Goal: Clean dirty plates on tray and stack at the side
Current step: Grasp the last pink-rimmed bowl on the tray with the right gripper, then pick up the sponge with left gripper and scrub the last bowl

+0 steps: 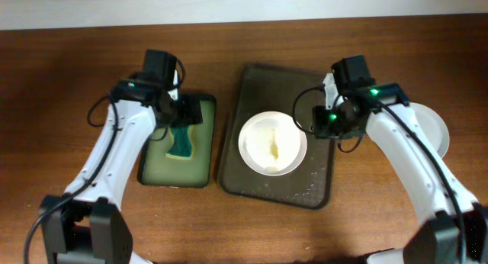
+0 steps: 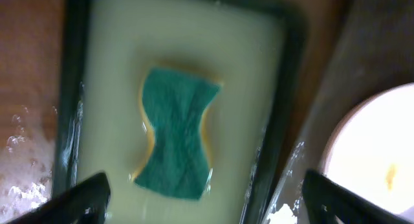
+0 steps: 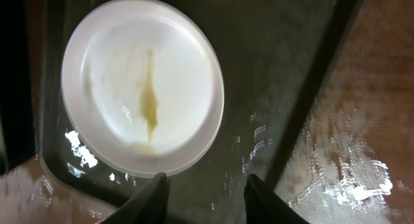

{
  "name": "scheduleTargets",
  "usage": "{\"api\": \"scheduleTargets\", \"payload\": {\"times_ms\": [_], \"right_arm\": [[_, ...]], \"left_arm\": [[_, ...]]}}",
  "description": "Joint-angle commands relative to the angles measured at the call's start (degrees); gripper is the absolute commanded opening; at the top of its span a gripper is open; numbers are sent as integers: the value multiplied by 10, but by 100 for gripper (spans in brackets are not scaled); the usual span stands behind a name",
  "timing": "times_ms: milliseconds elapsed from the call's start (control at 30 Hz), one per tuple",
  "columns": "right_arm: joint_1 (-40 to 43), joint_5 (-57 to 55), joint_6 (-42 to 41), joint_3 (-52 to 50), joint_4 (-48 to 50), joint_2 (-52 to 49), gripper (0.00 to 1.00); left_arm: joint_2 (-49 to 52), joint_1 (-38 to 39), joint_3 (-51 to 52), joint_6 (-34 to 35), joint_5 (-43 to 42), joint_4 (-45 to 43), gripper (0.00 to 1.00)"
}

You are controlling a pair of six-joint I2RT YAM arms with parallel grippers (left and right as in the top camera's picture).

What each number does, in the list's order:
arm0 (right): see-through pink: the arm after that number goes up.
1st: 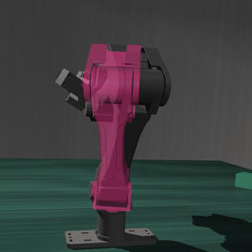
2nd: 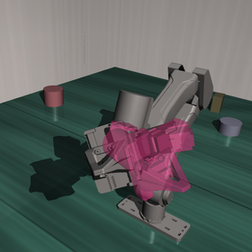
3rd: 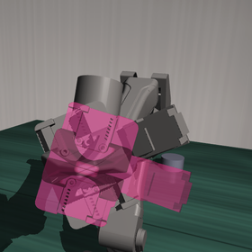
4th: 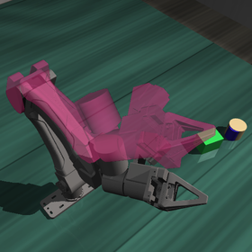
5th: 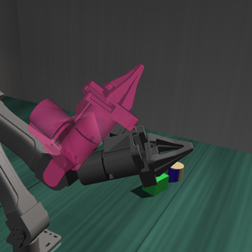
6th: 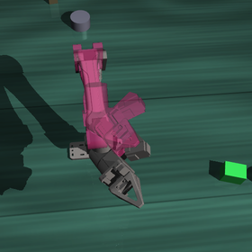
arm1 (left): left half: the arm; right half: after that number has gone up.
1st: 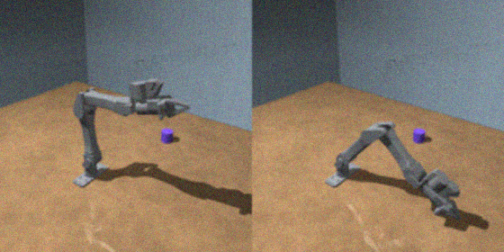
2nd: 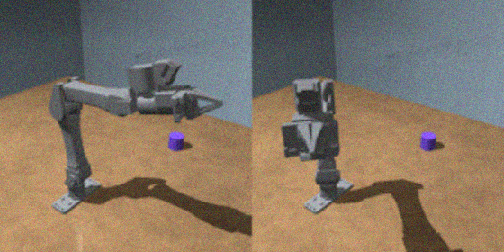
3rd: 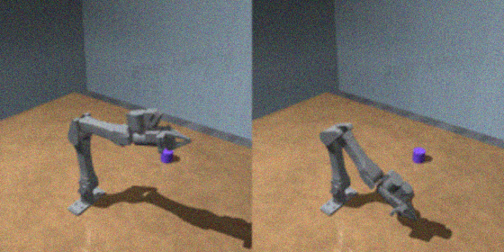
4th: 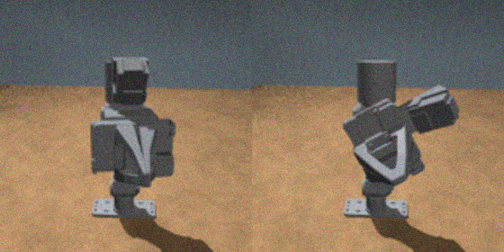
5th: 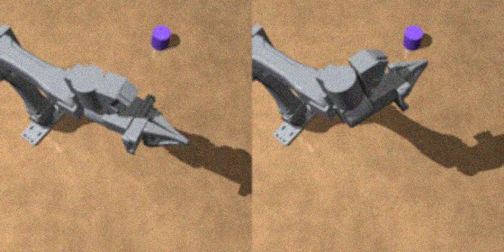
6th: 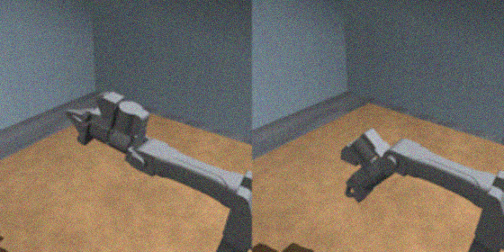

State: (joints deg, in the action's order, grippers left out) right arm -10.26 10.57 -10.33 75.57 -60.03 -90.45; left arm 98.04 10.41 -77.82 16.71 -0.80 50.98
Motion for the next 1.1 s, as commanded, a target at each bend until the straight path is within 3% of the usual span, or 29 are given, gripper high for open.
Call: {"api": "scheduleTargets", "payload": {"times_ms": [0,33,67,167,233,333,400,433,467,533,600,633,733,767,800,933,1067], "right_arm": [[-2,-3,20,3,-18,5,39],[-3,-3,20,3,-26,3,38],[-3,-3,20,3,-28,2,38],[-3,-3,19,3,-31,2,37],[-3,-3,19,3,-36,2,35],[-3,-3,16,3,-36,2,33],[4,-5,13,3,-30,2,33],[13,-5,13,3,-24,0,34],[13,-5,13,2,-24,0,35],[13,-5,13,-4,-27,0,36],[13,-7,13,-24,-15,0,41],[13,-9,13,-41,1,0,42],[13,-9,14,-89,59,0,42],[13,-9,14,-92,64,0,42],[13,-9,14,-97,76,0,42],[13,-9,13,-138,148,-9,40],[13,3,14,-143,195,-73,30]], "left_arm": [[2,-3,104,-5,13,-106,73],[16,-3,127,-6,13,-148,69],[41,-3,130,-18,13,-175,56],[110,-3,128,-27,12,-186,37],[115,-3,119,-27,12,-179,0],[114,-3,7,-27,6,-63,0],[114,-3,-78,-27,5,31,25],[114,-3,-110,-27,-1,80,44],[115,-3,-109,-26,-10,97,53],[123,-3,-84,-20,-20,99,61],[139,-3,-35,38,-25,72,58],[150,-3,-16,60,-39,55,52],[195,-3,28,109,-63,-4,18],[202,-3,28,109,-63,-7,15],[203,-3,27,108,-60,-11,0],[192,-3,-48,15,-59,46,0],[168,30,-168,-57,-60,133,0]]}}
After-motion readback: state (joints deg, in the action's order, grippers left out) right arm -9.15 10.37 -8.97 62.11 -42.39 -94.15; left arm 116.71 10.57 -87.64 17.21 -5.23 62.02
